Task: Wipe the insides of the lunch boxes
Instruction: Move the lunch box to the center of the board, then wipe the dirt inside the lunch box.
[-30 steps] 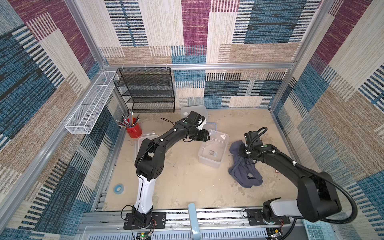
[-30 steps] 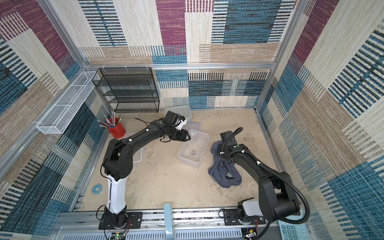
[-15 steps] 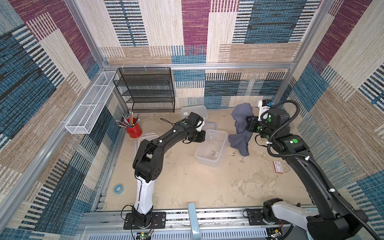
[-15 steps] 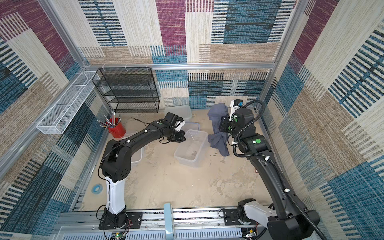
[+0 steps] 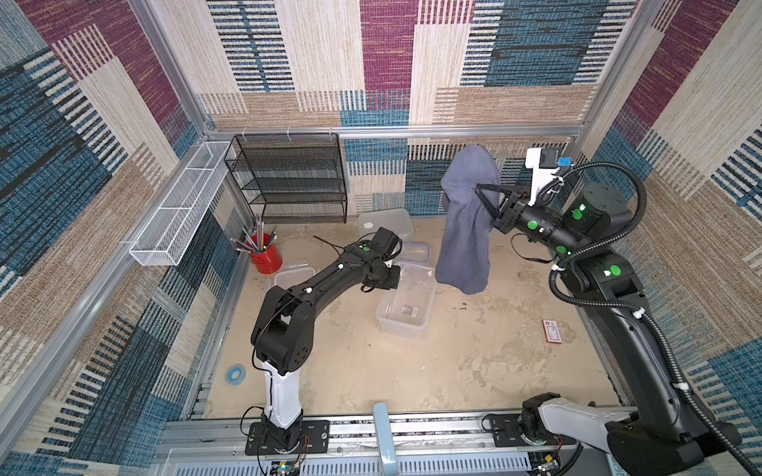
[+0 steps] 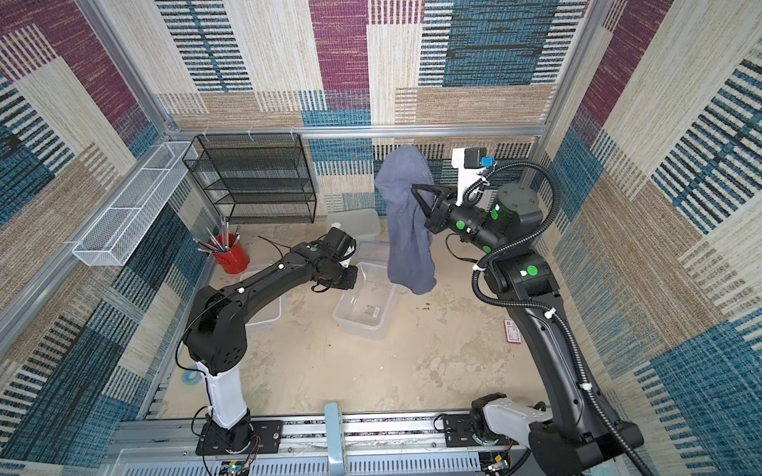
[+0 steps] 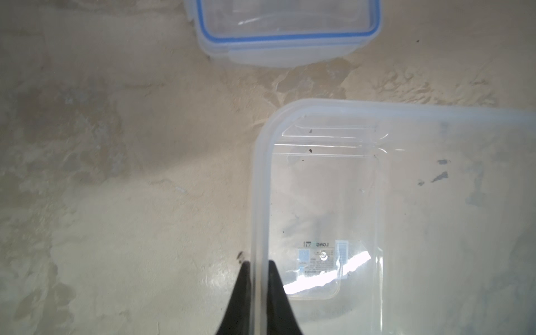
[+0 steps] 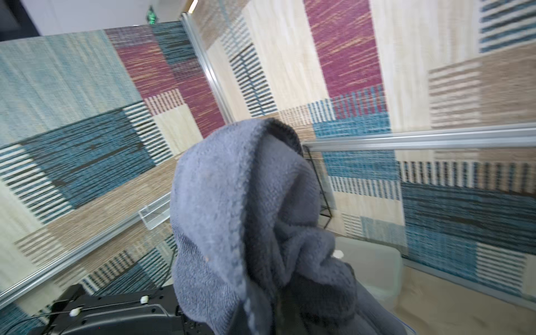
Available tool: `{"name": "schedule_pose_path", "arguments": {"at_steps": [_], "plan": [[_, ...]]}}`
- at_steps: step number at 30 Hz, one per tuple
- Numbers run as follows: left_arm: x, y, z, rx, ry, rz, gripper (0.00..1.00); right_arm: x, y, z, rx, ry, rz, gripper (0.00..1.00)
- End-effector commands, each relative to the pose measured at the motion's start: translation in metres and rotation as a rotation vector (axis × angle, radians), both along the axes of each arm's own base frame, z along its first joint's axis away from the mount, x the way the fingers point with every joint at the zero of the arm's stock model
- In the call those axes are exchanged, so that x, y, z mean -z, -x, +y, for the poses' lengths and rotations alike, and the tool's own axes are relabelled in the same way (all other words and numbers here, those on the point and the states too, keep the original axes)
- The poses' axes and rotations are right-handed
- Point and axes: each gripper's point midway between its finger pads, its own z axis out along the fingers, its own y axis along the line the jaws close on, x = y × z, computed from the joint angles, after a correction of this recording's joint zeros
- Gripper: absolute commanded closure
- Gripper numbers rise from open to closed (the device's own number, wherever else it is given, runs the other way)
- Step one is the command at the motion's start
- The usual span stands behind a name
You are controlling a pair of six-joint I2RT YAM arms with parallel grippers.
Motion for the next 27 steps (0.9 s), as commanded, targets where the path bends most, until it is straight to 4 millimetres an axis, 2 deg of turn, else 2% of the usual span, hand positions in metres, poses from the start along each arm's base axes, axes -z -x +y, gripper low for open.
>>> {"name": "schedule_pose_path", "arguments": {"at_steps": [1,3,5,8,11,15,18,23,27], "plan": [[0.001,0.006,0.016,-0.098,-0.033,0.006,1.0,-0.018,0.021,0.032,-0.191,-0.032,-0.064,1.0],[0.004,0.01,0.019,-0.12,-0.031,0.021,1.0,-0.011,0.02,0.047,-0.229,-0.034,-0.058,1.0],[0.006,0.015,0.019,-0.138,-0.023,0.032,1.0,0.003,0.017,0.061,-0.263,-0.045,-0.033,1.0],[0.006,0.02,0.019,-0.16,0.003,0.038,1.0,0.036,0.005,0.077,-0.298,-0.058,0.038,1.0],[0.006,0.025,0.019,-0.182,0.032,0.037,1.0,0.065,-0.007,0.084,-0.292,-0.081,0.1,1.0],[0.006,0.033,0.021,-0.201,0.064,0.036,1.0,0.12,-0.026,0.083,-0.207,-0.073,0.202,1.0],[0.005,0.037,0.021,-0.204,0.08,0.034,1.0,0.168,-0.032,0.085,-0.178,-0.054,0.289,1.0],[0.0,0.044,0.019,-0.193,0.103,0.035,1.0,0.239,-0.034,0.106,-0.218,-0.032,0.435,1.0],[0.0,0.045,0.023,-0.219,0.112,0.021,1.0,0.276,-0.034,0.126,-0.245,0.027,0.532,1.0]]}}
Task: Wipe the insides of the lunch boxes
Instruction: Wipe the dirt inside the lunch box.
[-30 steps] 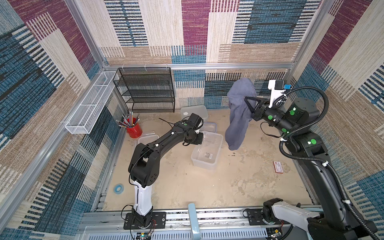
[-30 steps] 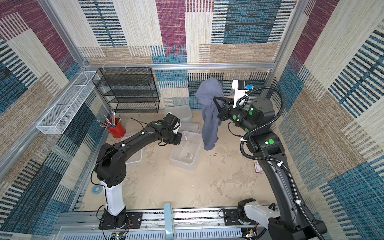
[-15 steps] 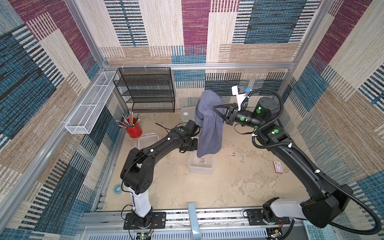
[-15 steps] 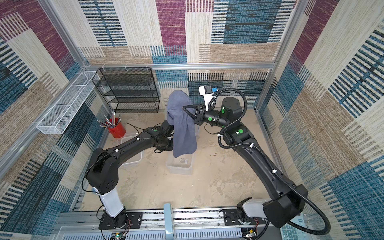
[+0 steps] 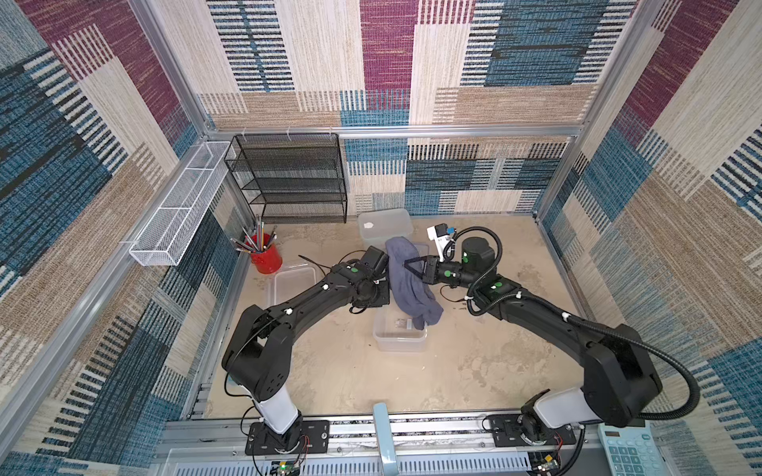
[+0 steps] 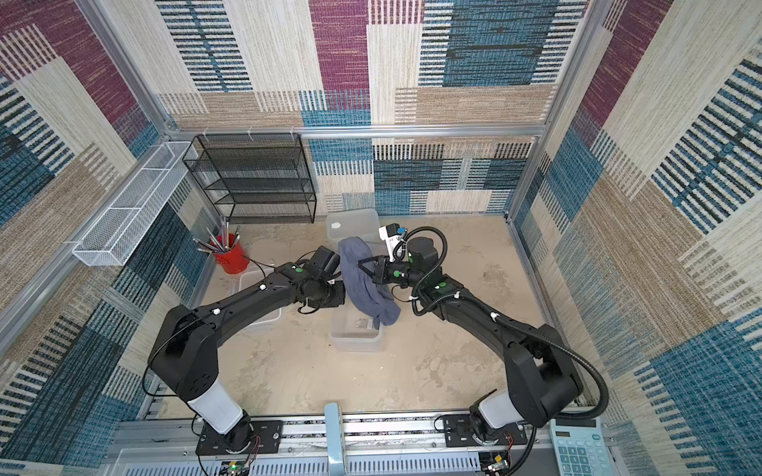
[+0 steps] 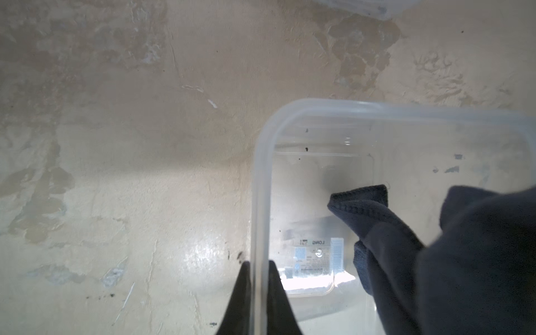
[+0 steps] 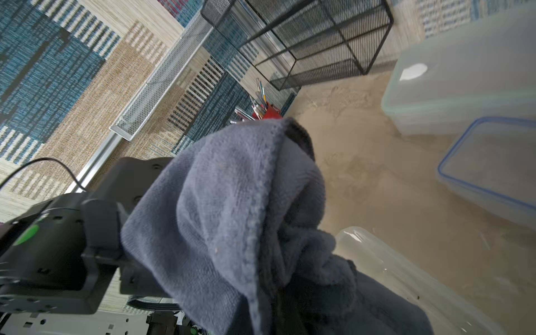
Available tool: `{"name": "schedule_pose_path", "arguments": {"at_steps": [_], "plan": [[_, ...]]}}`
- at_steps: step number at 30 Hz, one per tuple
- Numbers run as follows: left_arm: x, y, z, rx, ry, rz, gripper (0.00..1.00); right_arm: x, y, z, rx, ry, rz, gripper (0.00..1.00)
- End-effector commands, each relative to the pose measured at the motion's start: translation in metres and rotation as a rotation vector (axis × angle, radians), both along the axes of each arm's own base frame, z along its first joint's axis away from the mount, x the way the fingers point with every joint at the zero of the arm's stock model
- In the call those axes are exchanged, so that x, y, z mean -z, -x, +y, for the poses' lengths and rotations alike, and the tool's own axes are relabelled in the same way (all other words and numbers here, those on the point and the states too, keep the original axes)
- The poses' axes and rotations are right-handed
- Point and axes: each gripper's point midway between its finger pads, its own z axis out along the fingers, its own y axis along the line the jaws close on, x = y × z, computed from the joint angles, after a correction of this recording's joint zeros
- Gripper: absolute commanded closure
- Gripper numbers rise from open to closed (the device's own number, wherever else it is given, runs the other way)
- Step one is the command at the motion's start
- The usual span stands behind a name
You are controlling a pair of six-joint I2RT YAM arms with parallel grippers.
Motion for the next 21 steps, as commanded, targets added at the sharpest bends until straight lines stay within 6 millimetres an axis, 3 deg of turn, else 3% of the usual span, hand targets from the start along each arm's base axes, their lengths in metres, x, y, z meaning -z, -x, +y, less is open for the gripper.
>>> {"name": "schedule_pose_path", "arguments": {"at_steps": [1,5,12,15,21], "plan": [[-0.009,-0.006,-0.003,-0.036,0.045,-0.038,1.0,0.007,-0.004,0.012,-0.008,0.014,0.014,1.0],[-0.016,-0.009,-0.001,-0.072,0.07,-0.084,1.0,0.061,-0.009,0.006,0.058,0.216,0.145,1.0],[-0.029,-0.015,-0.003,-0.079,0.106,-0.144,1.0,0.144,0.011,0.003,0.06,0.495,0.305,0.92],[-0.033,-0.016,-0.003,-0.073,0.109,-0.157,1.0,0.169,0.017,0.01,0.025,0.603,0.345,0.87],[-0.028,-0.015,-0.008,-0.057,0.12,-0.141,1.0,0.2,0.036,0.035,-0.108,0.739,0.369,0.78]]}}
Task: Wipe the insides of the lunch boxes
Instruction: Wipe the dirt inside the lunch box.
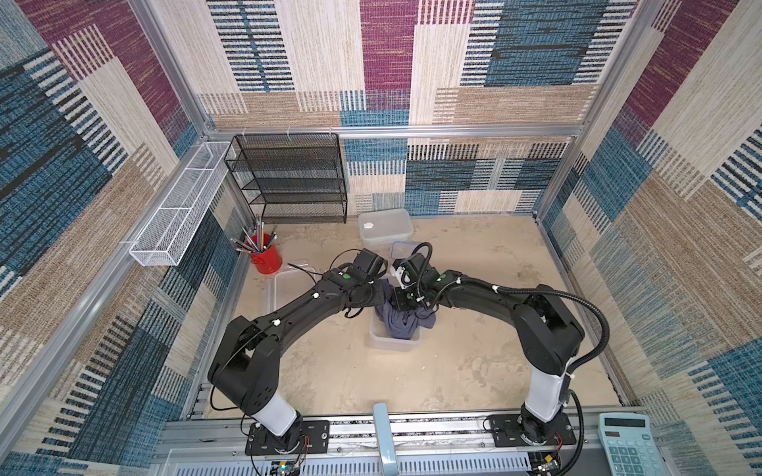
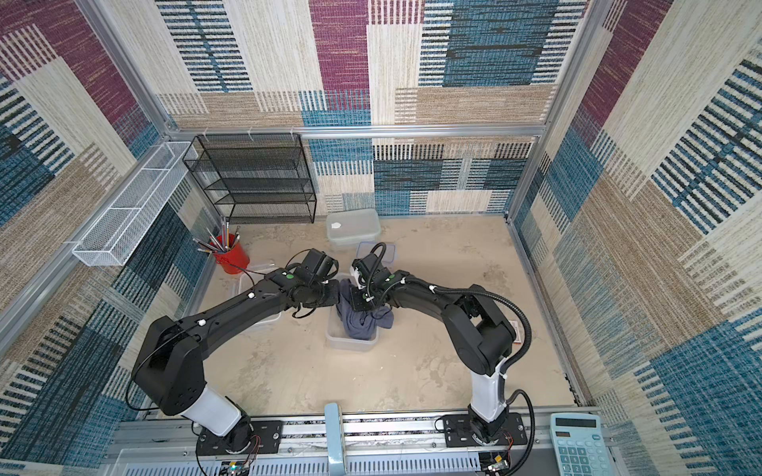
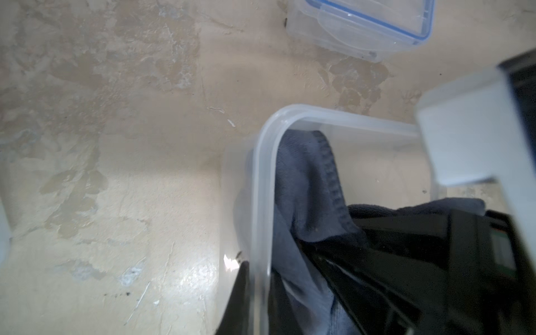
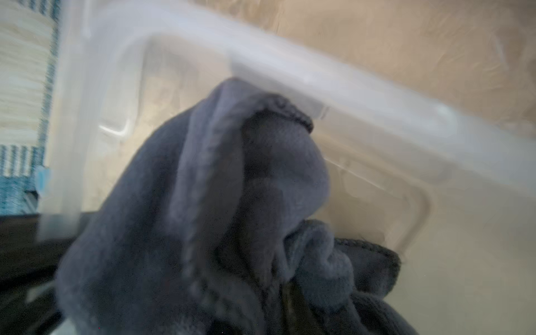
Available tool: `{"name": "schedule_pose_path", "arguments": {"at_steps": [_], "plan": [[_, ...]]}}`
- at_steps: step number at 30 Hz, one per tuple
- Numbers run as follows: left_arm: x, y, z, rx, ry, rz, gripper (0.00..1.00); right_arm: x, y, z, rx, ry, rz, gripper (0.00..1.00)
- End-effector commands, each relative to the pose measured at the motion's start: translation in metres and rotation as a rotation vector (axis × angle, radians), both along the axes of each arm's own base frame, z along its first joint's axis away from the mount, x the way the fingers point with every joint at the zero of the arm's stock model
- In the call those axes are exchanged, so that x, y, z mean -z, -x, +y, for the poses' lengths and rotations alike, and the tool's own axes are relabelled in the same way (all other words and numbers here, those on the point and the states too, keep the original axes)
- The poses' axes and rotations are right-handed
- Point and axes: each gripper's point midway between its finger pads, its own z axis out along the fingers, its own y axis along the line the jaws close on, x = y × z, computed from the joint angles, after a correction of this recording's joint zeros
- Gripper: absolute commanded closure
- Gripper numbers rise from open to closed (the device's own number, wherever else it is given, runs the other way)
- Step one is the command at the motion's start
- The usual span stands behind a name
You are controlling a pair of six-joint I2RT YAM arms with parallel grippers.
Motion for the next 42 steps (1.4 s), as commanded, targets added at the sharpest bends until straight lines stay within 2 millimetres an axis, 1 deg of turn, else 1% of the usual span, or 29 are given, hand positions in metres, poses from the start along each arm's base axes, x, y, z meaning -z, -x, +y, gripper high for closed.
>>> {"name": "schedule_pose_path", "arguments": {"at_steps": [1,3,6,10,12,14,16,17,19,21,22,23,25,28,31,33,35,36,39,41,42], "plan": [[-0.011,-0.009,-0.021,0.021,0.106,-0.042,1.0,0.028,0.026,0.0,-0.086,0.09,0.096,0.77],[-0.006,-0.007,-0.025,0.027,0.131,-0.035,1.0,0.038,0.034,0.002,-0.112,0.105,0.126,0.76],[0.004,-0.002,-0.032,0.043,0.182,-0.022,1.0,0.047,0.046,0.004,-0.145,0.121,0.161,0.76],[0.019,0.007,-0.043,0.075,0.263,0.006,1.0,0.057,0.061,0.002,-0.187,0.183,0.185,0.76],[0.023,0.011,-0.049,0.09,0.309,0.015,1.0,0.061,0.067,0.001,-0.205,0.195,0.2,0.8],[0.024,0.015,-0.055,0.106,0.36,0.021,1.0,0.064,0.075,0.001,-0.221,0.198,0.219,0.87],[0.02,0.017,-0.061,0.118,0.411,0.013,1.0,0.068,0.083,0.001,-0.235,0.197,0.242,0.98],[0.019,0.019,-0.064,0.126,0.438,0.011,1.0,0.069,0.087,0.002,-0.242,0.186,0.258,1.0],[0.015,0.02,-0.069,0.14,0.475,0.015,1.0,0.068,0.095,0.006,-0.265,0.16,0.283,1.0],[0.013,0.021,-0.072,0.157,0.484,0.023,1.0,0.065,0.096,0.007,-0.278,0.167,0.28,1.0],[0.011,0.021,-0.073,0.162,0.478,0.024,1.0,0.064,0.091,0.004,-0.27,0.19,0.263,0.95],[0.012,0.021,-0.072,0.168,0.468,0.027,1.0,0.061,0.086,0.003,-0.264,0.214,0.237,0.81],[0.01,0.023,-0.069,0.174,0.444,0.026,1.0,0.049,0.074,0.004,-0.253,0.235,0.187,0.65],[0.008,0.026,-0.063,0.183,0.408,0.024,1.0,0.027,0.06,0.014,-0.255,0.215,0.131,0.53],[0.004,0.028,-0.058,0.188,0.387,0.014,1.0,0.01,0.05,0.02,-0.262,0.218,0.088,0.4],[0.004,0.03,-0.055,0.189,0.371,0.015,1.0,0.001,0.045,0.022,-0.266,0.217,0.069,0.37],[0.005,0.032,-0.052,0.188,0.358,0.02,1.0,0.001,0.047,0.02,-0.272,0.225,0.076,0.36],[0.006,0.032,-0.051,0.185,0.353,0.023,1.0,-0.007,0.043,0.025,-0.275,0.214,0.063,0.36],[0.008,0.034,-0.048,0.177,0.341,0.029,1.0,-0.006,0.046,0.023,-0.289,0.222,0.072,0.3],[0.009,0.034,-0.045,0.166,0.326,0.029,1.0,-0.002,0.049,0.019,-0.29,0.233,0.083,0.29],[0.008,0.034,-0.042,0.158,0.314,0.027,1.0,-0.001,0.05,0.019,-0.288,0.232,0.087,0.32]]}}
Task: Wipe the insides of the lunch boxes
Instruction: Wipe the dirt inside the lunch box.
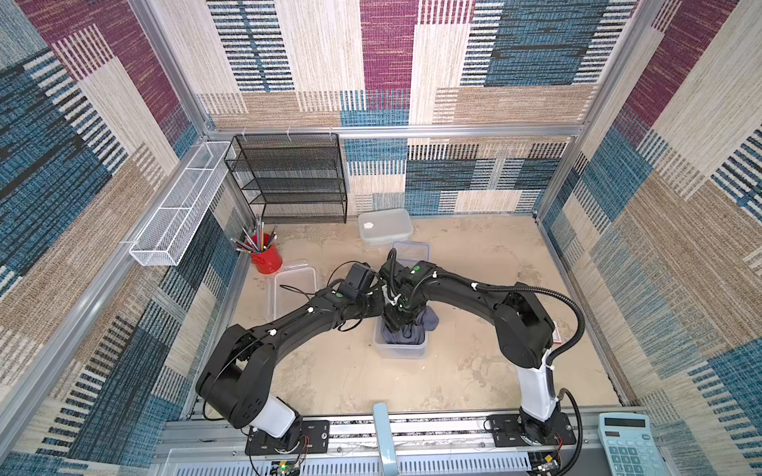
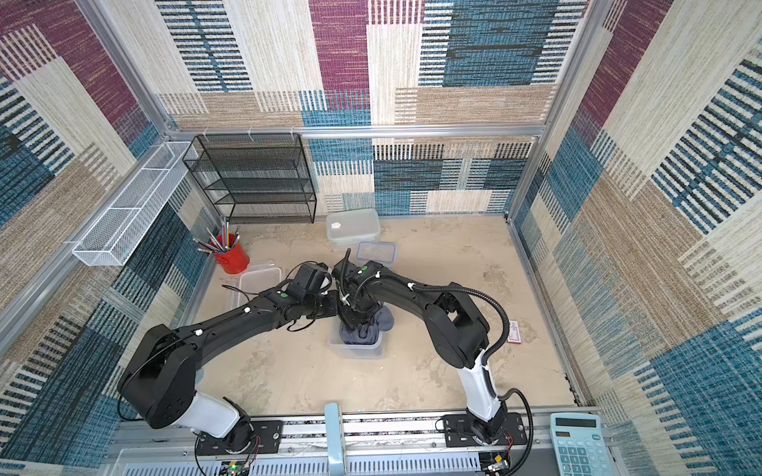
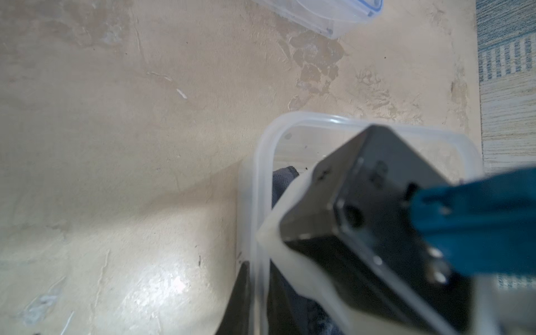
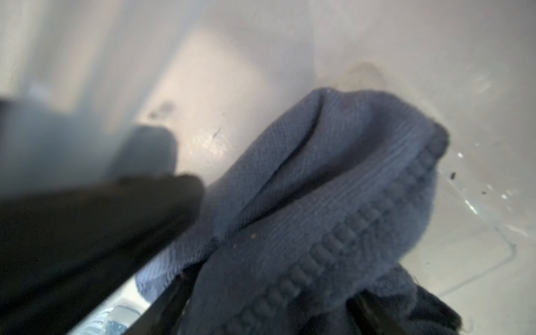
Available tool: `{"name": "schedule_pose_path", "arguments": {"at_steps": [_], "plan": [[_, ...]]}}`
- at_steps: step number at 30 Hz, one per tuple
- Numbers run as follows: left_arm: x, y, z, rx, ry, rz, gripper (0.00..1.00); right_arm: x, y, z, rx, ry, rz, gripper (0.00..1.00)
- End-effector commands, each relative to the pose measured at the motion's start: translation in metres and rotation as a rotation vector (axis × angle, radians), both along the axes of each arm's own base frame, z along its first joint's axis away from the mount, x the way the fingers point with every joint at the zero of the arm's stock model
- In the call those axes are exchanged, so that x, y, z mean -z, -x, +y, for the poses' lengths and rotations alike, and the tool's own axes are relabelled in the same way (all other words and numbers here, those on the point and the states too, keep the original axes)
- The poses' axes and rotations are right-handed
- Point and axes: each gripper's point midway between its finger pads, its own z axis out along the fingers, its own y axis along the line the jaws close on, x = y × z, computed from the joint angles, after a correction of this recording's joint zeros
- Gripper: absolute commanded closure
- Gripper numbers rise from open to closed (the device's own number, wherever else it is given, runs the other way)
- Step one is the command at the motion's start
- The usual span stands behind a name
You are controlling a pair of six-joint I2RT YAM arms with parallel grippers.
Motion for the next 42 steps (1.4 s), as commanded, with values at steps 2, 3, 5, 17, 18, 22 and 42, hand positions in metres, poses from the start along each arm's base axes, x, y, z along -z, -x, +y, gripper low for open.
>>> {"name": "schedule_pose_path", "arguments": {"at_steps": [2,3,5,17,18,22,42], "plan": [[-0.015,0.01,-0.017,0.064,0.076,0.005,1.0,0.001,-0.001,0.028,-0.009,-0.143,-0.006,0.41],[-0.016,0.008,-0.014,0.052,0.072,-0.006,1.0,0.007,0.004,0.026,-0.003,-0.147,0.016,0.47],[-0.021,0.007,-0.013,0.039,0.081,-0.027,1.0,0.016,0.014,0.025,0.006,-0.162,0.055,0.63],[-0.033,0.016,-0.022,0.064,0.218,-0.078,1.0,0.03,-0.02,0.023,0.223,-0.249,-0.054,1.0],[-0.033,0.018,-0.023,0.072,0.221,-0.071,1.0,0.023,-0.033,0.025,0.264,-0.269,-0.094,1.0],[-0.03,0.025,-0.027,0.104,0.227,-0.04,1.0,-0.007,-0.081,0.028,0.401,-0.307,-0.272,1.0],[-0.012,0.052,0.0,0.148,0.009,0.103,1.0,-0.08,-0.168,-0.056,0.713,-0.205,-0.704,1.0]]}}
